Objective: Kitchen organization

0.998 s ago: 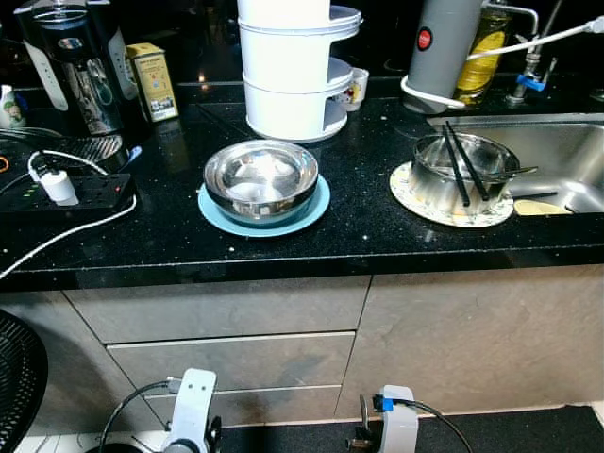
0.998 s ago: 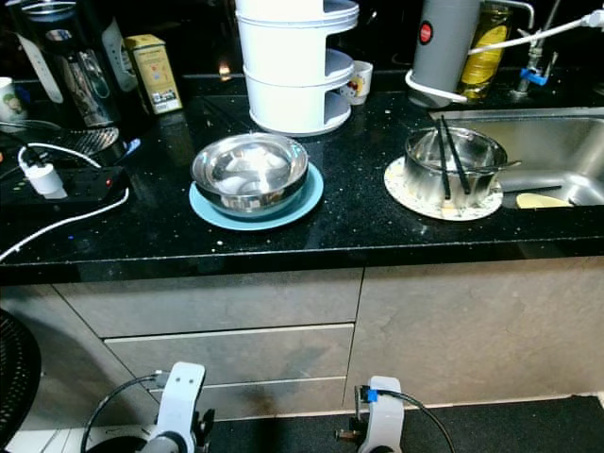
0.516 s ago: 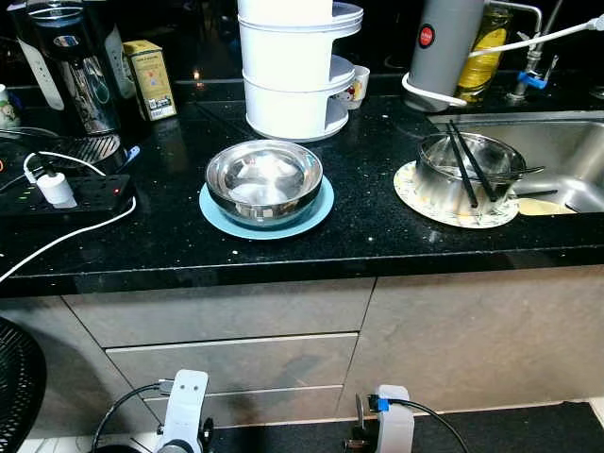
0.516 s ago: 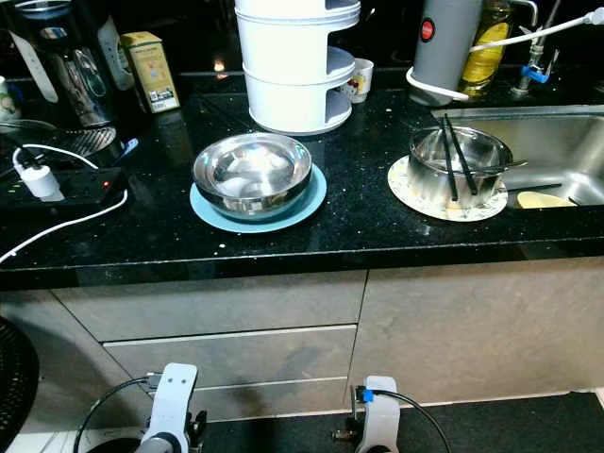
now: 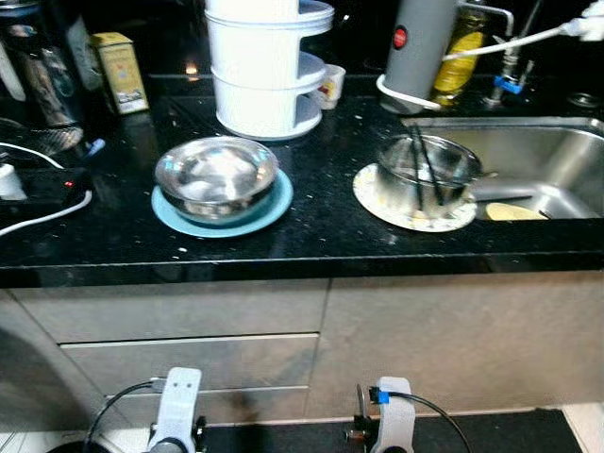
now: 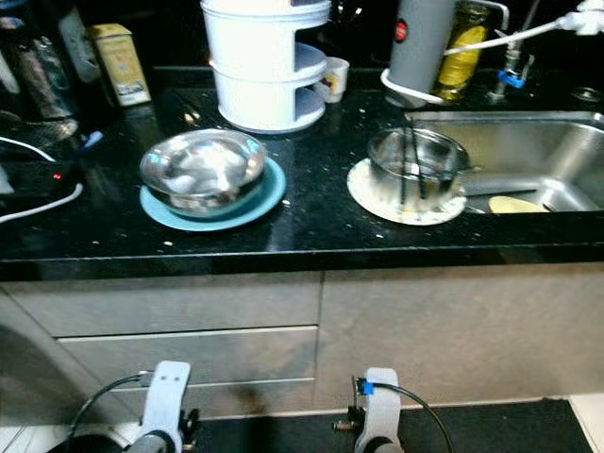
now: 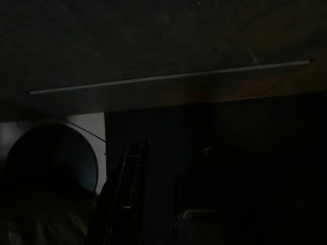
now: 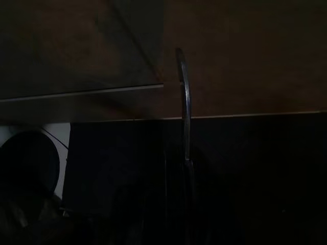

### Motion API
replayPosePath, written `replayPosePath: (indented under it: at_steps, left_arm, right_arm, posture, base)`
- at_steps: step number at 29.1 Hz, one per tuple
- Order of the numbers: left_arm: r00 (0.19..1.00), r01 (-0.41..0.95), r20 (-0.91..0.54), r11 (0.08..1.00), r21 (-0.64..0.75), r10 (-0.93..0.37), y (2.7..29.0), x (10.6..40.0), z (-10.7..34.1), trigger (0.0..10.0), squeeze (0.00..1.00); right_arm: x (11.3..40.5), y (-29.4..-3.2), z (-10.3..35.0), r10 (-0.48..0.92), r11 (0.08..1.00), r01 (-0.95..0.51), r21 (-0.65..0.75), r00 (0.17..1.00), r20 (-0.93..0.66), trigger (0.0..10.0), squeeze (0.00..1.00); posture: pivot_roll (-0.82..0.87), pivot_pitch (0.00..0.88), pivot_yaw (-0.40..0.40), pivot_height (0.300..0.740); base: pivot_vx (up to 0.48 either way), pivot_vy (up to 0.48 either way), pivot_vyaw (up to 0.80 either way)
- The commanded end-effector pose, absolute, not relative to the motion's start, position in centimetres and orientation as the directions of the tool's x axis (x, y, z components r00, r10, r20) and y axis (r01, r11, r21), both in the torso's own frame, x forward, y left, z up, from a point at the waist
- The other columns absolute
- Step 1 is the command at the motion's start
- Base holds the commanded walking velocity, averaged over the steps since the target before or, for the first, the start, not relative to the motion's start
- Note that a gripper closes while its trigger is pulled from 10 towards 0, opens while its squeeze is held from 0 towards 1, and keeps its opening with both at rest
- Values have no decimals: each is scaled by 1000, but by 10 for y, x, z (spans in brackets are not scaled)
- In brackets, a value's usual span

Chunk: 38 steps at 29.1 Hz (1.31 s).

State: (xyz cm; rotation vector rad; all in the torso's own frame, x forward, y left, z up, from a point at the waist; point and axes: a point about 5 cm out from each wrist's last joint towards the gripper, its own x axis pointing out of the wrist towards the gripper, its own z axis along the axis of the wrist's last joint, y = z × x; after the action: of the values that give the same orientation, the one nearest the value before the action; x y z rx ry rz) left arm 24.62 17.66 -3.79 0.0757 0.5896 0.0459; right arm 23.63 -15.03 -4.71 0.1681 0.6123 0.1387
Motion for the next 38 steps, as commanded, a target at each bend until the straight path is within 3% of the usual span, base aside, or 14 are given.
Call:
replayPosePath:
  at_steps: [1, 38]
  left_arm:
    - [811, -10, -582, 996, 86, 59, 174, 240, -44, 10000, 0]
    - [816, 2, -575, 995, 98, 55, 174, 244, -41, 10000, 0]
  right_arm:
    - [216, -153, -62, 174, 979, -63, 194, 754, -633, 10000, 0]
    - [221, -150, -59, 186, 978, -83, 190, 760, -623, 10000, 0]
  posture:
    - [-34, 164, -32, 740]
    - [-34, 138, -32, 740]
  base:
    - [0, -364, 0]
    - [0, -362, 0]
